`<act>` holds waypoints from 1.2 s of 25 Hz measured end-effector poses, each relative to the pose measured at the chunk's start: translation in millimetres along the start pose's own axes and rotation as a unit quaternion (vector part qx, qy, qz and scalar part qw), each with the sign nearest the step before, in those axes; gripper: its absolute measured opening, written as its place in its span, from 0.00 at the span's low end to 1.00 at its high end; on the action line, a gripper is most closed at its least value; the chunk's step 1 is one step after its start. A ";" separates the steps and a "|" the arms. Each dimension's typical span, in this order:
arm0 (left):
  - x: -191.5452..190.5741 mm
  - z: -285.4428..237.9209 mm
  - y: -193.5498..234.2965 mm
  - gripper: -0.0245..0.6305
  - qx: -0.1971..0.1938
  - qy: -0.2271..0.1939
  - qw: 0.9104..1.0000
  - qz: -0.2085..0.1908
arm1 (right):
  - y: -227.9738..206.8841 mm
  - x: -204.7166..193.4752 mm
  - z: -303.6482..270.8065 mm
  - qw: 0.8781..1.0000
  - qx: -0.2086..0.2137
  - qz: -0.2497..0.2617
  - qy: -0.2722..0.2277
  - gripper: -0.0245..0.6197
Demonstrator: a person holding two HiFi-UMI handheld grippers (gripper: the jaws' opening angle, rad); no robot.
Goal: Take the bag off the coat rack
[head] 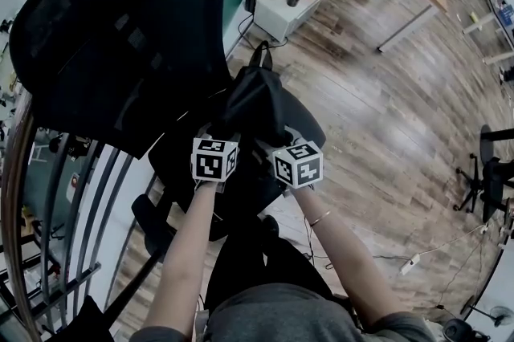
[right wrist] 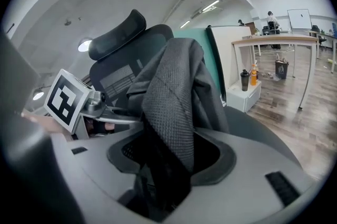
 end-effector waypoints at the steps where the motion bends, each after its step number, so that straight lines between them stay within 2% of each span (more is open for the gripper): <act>1: -1.5 1.4 0.1 0.37 0.000 -0.002 1.000 0.005 | 1.9 -2.3 -0.6 1.000 0.002 -0.001 0.005 0.39; 4: -5.6 8.5 0.3 0.41 0.009 -0.010 1.000 0.016 | 7.3 -8.3 2.3 1.000 0.004 -0.004 0.008 0.47; 7: -9.5 20.5 3.7 0.43 0.025 -0.018 0.999 0.037 | 11.7 -10.1 12.1 1.000 -0.001 -0.004 -0.006 0.49; 16: -28.3 68.7 9.7 0.43 0.062 -0.044 0.994 0.078 | 25.8 -10.6 47.2 0.999 -0.023 0.010 -0.048 0.48; 21: -32.1 96.2 4.3 0.42 0.083 -0.073 0.991 0.081 | 36.6 -12.4 66.3 0.997 -0.026 0.021 -0.069 0.43; 27: -34.5 123.1 -10.6 0.30 0.101 -0.100 0.987 0.076 | 48.4 -15.3 89.3 0.995 -0.017 0.033 -0.088 0.33; 30: -38.6 136.7 -21.0 0.24 0.105 -0.111 0.985 0.076 | 55.4 -17.9 101.9 0.995 -0.005 0.040 -0.096 0.24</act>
Point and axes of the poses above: the fingertips, and each gripper's own axes: z backward along the fingers, y to its left, x out of its top, the point moved 7 cm from there along z, backward along the fingers, and after that the axes turned 11 degrees about x, right-handed, at the moved point
